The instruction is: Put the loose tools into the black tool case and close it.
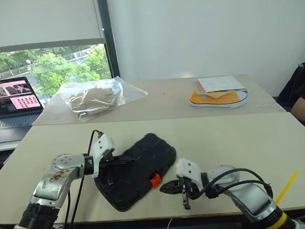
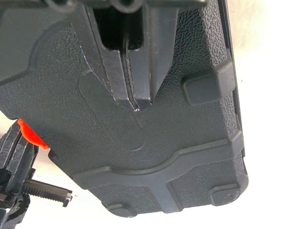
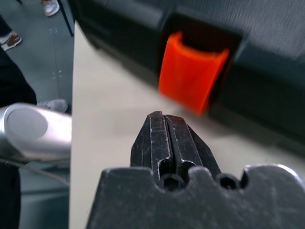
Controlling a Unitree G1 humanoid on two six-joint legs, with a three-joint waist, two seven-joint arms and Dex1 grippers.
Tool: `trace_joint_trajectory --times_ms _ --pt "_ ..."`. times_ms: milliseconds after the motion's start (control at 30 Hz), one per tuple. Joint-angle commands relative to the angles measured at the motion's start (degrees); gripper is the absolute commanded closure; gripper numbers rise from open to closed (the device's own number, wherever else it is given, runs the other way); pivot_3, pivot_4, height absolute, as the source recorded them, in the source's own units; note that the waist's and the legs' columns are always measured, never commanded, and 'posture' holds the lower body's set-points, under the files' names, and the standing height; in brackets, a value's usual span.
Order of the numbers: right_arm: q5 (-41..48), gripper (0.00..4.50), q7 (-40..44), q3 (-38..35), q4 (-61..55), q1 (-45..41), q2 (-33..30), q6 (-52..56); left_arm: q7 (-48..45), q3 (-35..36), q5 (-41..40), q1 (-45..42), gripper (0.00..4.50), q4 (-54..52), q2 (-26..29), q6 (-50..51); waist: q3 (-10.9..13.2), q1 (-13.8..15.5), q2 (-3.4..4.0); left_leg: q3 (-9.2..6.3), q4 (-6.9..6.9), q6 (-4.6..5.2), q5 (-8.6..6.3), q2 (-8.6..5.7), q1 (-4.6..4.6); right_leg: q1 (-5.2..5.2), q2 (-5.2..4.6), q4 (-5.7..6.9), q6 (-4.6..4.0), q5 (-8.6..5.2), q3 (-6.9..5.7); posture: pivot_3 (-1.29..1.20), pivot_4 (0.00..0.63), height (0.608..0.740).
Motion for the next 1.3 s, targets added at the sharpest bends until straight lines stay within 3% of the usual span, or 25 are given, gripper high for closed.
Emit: trace_joint_trajectory --times_ms 33,700,1000,1167,1300 --pt "-0.13 4.50 -0.34 0.27 -0.19 -1.92 0.90 -0.84 0.00 -2.62 3.34 2.06 4.47 2.70 1.07 1.73 0.00 -0.02 0.00 0.00 0.00 0.00 0.00 0.00 -0.01 0.00 0.00 -0.01 -0.05 0.03 0.00 0.00 0.150 0.740" --pt "-0.91 4.50 -1.44 0.76 2.80 -8.25 5.19 -0.08 0.58 -7.11 7.29 5.45 4.47 4.51 2.16 4.39 -0.11 -0.51 0.19 -0.01 -0.06 0.12 -0.06 0.13 0.02 0.10 0.05 0.10 -0.10 0.06 0.06 0.00 0.150 0.740" --pt "-0.76 4.50 -2.66 1.32 5.61 -11.48 8.78 2.19 1.23 -7.34 7.40 6.35 4.47 4.47 1.31 4.03 -0.15 -0.97 0.29 -0.20 -0.18 0.01 -0.01 0.21 0.54 0.75 0.01 0.07 -0.17 0.04 0.07 0.00 0.150 0.740" --pt "-1.12 4.50 -2.18 1.22 6.37 -11.63 8.88 1.10 1.43 -4.69 5.63 8.14 4.47 3.63 0.63 1.34 -0.20 -1.22 0.36 -0.26 -0.51 -0.03 0.01 0.15 0.93 0.98 -0.02 0.00 -0.17 0.02 0.23 0.00 0.150 0.740" --pt "1.04 4.50 1.40 -1.46 2.58 -8.03 4.06 0.13 0.97 3.90 1.07 10.92 4.47 3.65 -1.39 -6.25 -0.20 -1.34 0.42 -0.26 -0.79 -0.19 0.11 0.15 0.91 0.83 -0.02 -0.03 -0.20 0.00 0.36 0.00 0.150 0.740"
